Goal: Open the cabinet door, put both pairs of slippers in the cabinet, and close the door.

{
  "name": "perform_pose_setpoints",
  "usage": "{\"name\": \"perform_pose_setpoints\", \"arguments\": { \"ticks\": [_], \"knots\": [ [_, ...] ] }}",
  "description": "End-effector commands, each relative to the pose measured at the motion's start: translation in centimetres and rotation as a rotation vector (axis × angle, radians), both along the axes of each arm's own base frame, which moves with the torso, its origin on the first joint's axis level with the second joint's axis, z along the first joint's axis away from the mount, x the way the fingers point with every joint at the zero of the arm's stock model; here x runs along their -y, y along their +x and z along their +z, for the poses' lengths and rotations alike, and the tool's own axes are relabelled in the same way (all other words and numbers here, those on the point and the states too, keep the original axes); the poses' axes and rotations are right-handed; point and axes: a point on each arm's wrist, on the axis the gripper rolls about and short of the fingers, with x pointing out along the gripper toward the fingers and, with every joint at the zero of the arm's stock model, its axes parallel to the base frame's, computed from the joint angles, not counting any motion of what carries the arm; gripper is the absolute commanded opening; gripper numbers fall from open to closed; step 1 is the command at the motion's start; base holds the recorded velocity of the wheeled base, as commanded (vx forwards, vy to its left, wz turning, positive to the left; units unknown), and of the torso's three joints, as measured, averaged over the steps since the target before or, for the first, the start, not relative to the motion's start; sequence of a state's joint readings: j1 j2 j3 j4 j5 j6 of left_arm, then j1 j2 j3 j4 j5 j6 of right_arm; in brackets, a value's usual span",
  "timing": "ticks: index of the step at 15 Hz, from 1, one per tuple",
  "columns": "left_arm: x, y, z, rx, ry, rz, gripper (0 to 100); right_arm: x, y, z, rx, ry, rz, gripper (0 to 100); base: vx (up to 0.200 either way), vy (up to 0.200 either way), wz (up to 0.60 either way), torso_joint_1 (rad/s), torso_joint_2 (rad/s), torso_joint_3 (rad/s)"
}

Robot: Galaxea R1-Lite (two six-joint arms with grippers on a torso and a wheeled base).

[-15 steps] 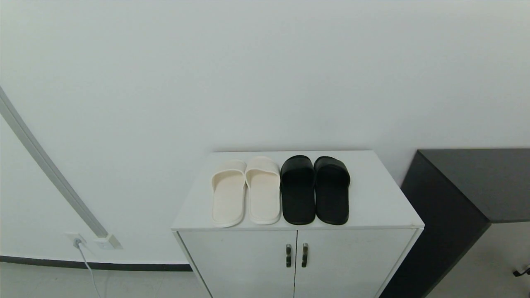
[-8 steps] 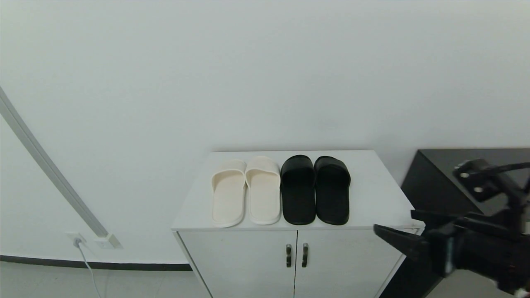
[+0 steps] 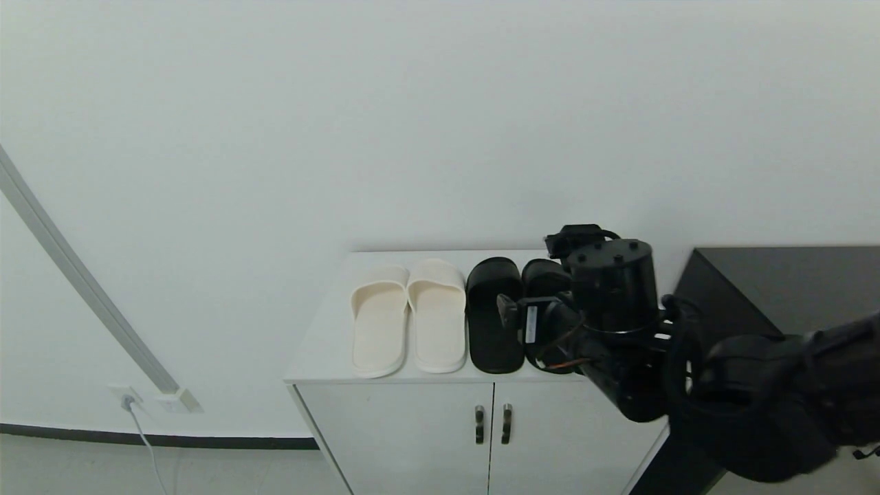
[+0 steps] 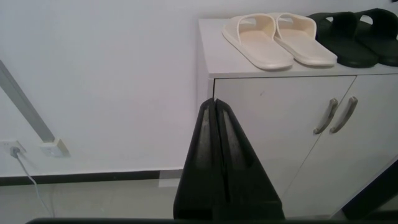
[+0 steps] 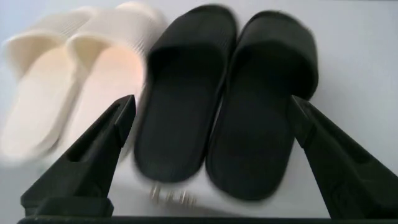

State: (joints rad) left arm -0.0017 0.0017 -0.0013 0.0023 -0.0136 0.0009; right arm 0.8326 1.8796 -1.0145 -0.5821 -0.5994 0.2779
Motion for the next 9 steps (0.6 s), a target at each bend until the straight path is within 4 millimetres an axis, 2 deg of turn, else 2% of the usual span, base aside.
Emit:
{"name": "perform_pose_setpoints", "arguments": {
  "ticks": [1, 2, 4, 9],
  "knots": [
    [0.0, 0.0, 0.0, 0.0, 0.001, 0.0, 0, -1.6, 4.7, -3.3, -0.005, -0.043, -0.132, 100, 0.0, 0.0, 0.0, 0.0, 0.0, 0.0],
    [0.0, 0.0, 0.0, -0.002, 0.002, 0.0, 0, -1.4, 6.1, -3.6, -0.001, -0.043, -0.164, 100, 0.0, 0.0, 0.0, 0.0, 0.0, 0.0],
    [0.0, 0.0, 0.0, 0.0, 0.002, 0.0, 0, -1.4, 7.5, -4.5, -0.004, -0.047, -0.191, 100, 0.0, 0.0, 0.0, 0.0, 0.0, 0.0],
    [0.0, 0.0, 0.0, -0.002, 0.004, 0.0, 0, -2.0, 10.1, -6.0, 0.002, -0.042, -0.22, 100, 0.0, 0.0, 0.0, 0.0, 0.0, 0.0]
  ]
}}
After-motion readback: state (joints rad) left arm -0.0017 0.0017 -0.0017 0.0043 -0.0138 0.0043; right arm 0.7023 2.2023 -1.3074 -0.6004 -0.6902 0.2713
